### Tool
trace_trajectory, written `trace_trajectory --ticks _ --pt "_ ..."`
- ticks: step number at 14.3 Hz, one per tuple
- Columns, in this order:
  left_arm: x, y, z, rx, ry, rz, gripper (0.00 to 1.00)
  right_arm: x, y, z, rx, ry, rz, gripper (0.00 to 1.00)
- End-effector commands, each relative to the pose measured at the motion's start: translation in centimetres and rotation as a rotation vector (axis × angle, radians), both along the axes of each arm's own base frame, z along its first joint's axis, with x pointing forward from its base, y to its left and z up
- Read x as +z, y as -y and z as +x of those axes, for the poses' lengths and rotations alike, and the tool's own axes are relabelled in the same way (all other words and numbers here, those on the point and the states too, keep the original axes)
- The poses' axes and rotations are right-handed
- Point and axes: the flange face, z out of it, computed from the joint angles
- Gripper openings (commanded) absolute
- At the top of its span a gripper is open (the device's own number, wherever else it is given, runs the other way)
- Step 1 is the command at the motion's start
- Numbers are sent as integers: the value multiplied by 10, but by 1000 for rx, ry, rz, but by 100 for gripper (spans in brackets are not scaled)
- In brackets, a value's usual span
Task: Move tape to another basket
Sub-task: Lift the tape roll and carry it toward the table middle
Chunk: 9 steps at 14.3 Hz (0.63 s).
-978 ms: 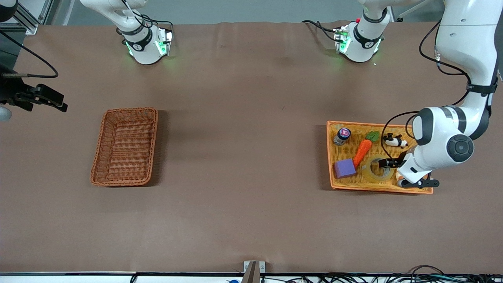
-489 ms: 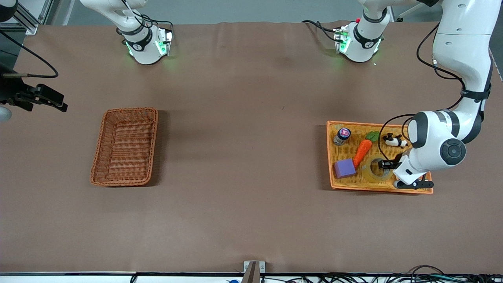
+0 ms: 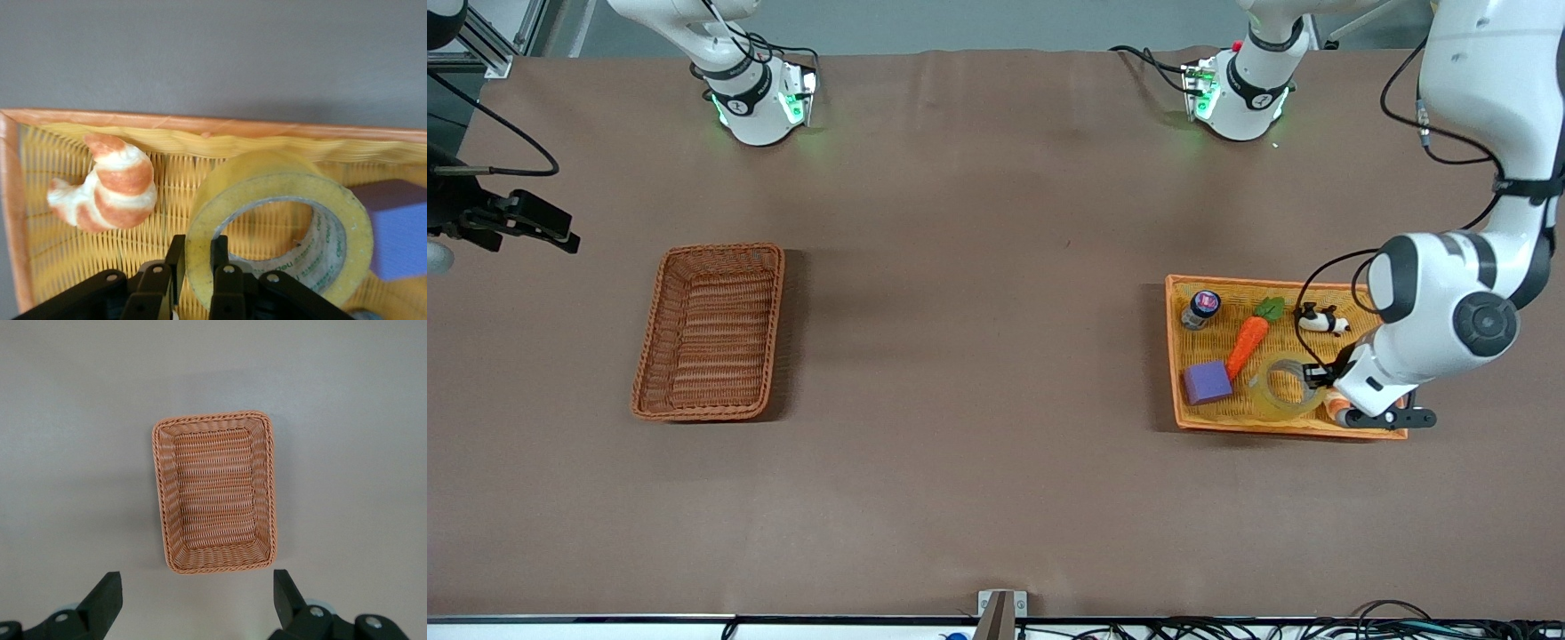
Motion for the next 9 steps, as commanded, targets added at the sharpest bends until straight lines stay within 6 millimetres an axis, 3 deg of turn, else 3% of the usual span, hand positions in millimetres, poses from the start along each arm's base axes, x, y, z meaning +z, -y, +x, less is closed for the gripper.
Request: trace_trajectory --ticks 1,6,9 --pt "53 45 -16 -6 17 18 3 2 2 -7 8 1 0 100" --pt "49 205 -41 -104 17 14 3 2 1 -7 9 1 0 100" --pt "20 337 -66 -74 18 6 3 3 1 -7 18 2 -1 100"
